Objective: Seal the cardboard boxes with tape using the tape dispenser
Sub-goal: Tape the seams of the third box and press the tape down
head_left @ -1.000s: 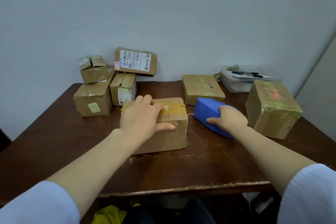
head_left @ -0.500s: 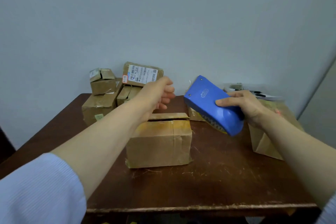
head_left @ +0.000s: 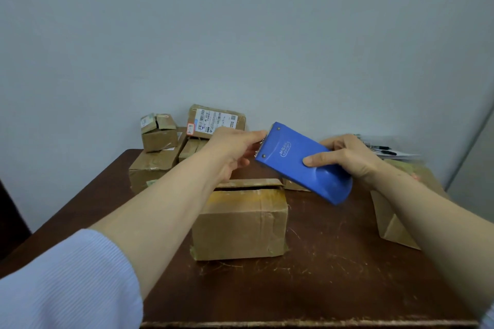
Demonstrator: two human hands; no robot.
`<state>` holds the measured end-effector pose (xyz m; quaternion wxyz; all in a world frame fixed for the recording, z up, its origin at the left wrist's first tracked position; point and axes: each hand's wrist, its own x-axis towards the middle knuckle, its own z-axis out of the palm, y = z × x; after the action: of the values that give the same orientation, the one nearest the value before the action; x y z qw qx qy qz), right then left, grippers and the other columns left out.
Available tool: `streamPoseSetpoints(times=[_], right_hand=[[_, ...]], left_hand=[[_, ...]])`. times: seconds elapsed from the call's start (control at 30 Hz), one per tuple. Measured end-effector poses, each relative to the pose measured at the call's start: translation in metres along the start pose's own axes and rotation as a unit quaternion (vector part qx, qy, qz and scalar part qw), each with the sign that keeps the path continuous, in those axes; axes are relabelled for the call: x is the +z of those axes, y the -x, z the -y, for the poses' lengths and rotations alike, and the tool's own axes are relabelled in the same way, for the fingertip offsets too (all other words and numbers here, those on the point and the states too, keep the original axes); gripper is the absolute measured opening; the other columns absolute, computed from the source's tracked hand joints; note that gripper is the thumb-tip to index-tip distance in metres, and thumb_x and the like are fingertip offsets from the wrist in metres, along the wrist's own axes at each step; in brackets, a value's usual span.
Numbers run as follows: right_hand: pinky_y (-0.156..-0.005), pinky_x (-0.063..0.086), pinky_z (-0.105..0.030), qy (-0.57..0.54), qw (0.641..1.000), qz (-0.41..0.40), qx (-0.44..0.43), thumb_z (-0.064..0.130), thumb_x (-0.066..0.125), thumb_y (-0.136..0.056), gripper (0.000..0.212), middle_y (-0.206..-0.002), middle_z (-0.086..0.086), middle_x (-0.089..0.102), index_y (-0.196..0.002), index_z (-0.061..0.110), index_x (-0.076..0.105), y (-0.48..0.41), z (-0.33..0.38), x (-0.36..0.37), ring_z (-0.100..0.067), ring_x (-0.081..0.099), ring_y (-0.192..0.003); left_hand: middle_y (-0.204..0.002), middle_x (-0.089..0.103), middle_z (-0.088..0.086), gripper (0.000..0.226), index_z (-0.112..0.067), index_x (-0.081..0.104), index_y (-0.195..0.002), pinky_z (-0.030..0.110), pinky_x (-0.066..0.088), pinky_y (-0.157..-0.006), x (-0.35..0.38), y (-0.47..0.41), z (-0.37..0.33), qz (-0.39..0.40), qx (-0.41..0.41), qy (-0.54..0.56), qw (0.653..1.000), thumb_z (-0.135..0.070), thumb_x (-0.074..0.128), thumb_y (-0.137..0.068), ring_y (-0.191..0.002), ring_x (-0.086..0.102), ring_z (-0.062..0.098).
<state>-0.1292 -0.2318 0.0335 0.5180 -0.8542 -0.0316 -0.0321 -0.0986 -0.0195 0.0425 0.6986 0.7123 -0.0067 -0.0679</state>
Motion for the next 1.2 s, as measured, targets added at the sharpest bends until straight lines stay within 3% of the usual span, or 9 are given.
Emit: streamPoseSetpoints(times=[0.1,0.27,0.43,0.57,0.7,0.87,0.97,1.1,1.2], right_hand=[[-0.061,0.047,-0.028,0.007,1.0,0.004,-0.009,0.035,0.08,-0.049,0.028,-0.071,-0.008,0.073,-0.07,0.016,0.076,0.0,0.003,0.001,-0.019,0.066,-0.062],[-0.062,0.047,-0.027,-0.006,1.0,0.018,-0.019,0.033,0.08,-0.05,0.032,-0.072,-0.01,0.072,-0.074,0.012,0.076,-0.002,0.011,0.004,-0.02,0.066,-0.061],[-0.063,0.049,-0.028,0.003,0.999,0.041,-0.025,0.027,0.085,-0.05,0.037,-0.078,-0.013,0.073,-0.08,0.01,0.075,-0.002,0.018,0.005,-0.021,0.067,-0.065],[-0.062,0.05,-0.028,0.006,0.999,0.047,-0.013,0.026,0.088,-0.045,0.041,-0.077,-0.014,0.073,-0.079,0.009,0.075,-0.005,0.021,0.005,-0.023,0.067,-0.064],[-0.074,0.052,-0.039,0.013,0.998,0.061,0.004,0.028,0.09,-0.043,0.038,-0.082,-0.016,0.073,-0.074,0.011,0.076,-0.007,0.025,0.006,-0.029,0.068,-0.073],[-0.075,0.051,-0.039,0.025,0.998,0.058,0.008,0.045,0.081,-0.049,0.06,-0.082,-0.018,0.073,-0.087,-0.001,0.073,-0.007,0.038,0.01,-0.029,0.066,-0.072],[-0.076,0.053,-0.039,0.041,0.998,0.056,-0.01,0.047,0.079,-0.062,0.055,-0.083,-0.015,0.074,-0.09,0.0,0.073,-0.008,0.046,0.014,-0.029,0.068,-0.074],[-0.071,0.052,-0.034,0.079,0.995,0.053,-0.014,0.047,0.078,-0.069,0.048,-0.081,-0.011,0.074,-0.087,0.003,0.074,-0.012,0.051,0.012,-0.022,0.067,-0.069],[-0.053,0.048,-0.024,0.148,0.988,0.048,0.009,0.053,0.077,-0.06,0.045,-0.065,-0.001,0.071,-0.074,0.01,0.073,-0.012,0.044,-0.011,-0.012,0.064,-0.056]], left_hand=[[-0.081,0.067,0.006,0.006,-0.008,0.064,-0.09,0.021,0.041,-0.052,-0.003,0.0,0.0,0.002,-0.004,0.032,0.999,-0.014,0.065,-0.089,-0.064,0.057,0.011],[-0.068,0.059,0.003,0.006,-0.011,0.056,-0.089,0.022,0.045,-0.05,-0.009,-0.006,-0.001,-0.043,-0.003,0.05,0.998,-0.012,0.054,-0.095,-0.058,0.052,0.01],[-0.074,0.059,0.006,0.015,-0.01,0.056,-0.088,0.026,0.045,-0.05,-0.017,-0.006,-0.004,-0.031,-0.043,0.064,0.997,-0.013,0.046,-0.098,-0.063,0.051,0.016],[-0.073,0.058,0.003,0.02,-0.014,0.057,-0.083,0.027,0.043,-0.057,-0.028,-0.006,-0.005,0.023,-0.082,0.039,0.996,-0.029,0.049,-0.094,-0.062,0.052,0.016],[-0.081,0.063,0.006,0.004,-0.012,0.058,-0.096,0.028,0.053,-0.06,-0.032,-0.008,-0.002,0.028,-0.067,0.02,0.997,-0.012,0.059,-0.092,-0.069,0.058,0.016],[-0.077,0.061,0.008,0.013,-0.011,0.056,-0.083,0.022,0.052,-0.045,-0.033,-0.013,0.0,-0.027,0.008,-0.015,1.0,-0.001,0.061,-0.089,-0.063,0.057,0.016],[-0.081,0.061,0.013,0.013,-0.008,0.058,-0.08,0.02,0.052,-0.043,-0.038,-0.017,0.002,-0.071,0.043,-0.02,0.996,0.0,0.062,-0.088,-0.063,0.057,0.018],[-0.083,0.063,0.015,0.007,-0.004,0.06,-0.085,0.023,0.055,-0.045,-0.049,-0.017,0.005,-0.095,0.025,-0.035,0.995,0.002,0.065,-0.086,-0.06,0.06,0.019],[-0.083,0.065,0.015,0.013,-0.002,0.061,-0.087,0.025,0.056,-0.047,-0.089,-0.021,0.014,-0.166,0.007,-0.062,0.984,0.004,0.07,-0.08,-0.06,0.062,0.019]])
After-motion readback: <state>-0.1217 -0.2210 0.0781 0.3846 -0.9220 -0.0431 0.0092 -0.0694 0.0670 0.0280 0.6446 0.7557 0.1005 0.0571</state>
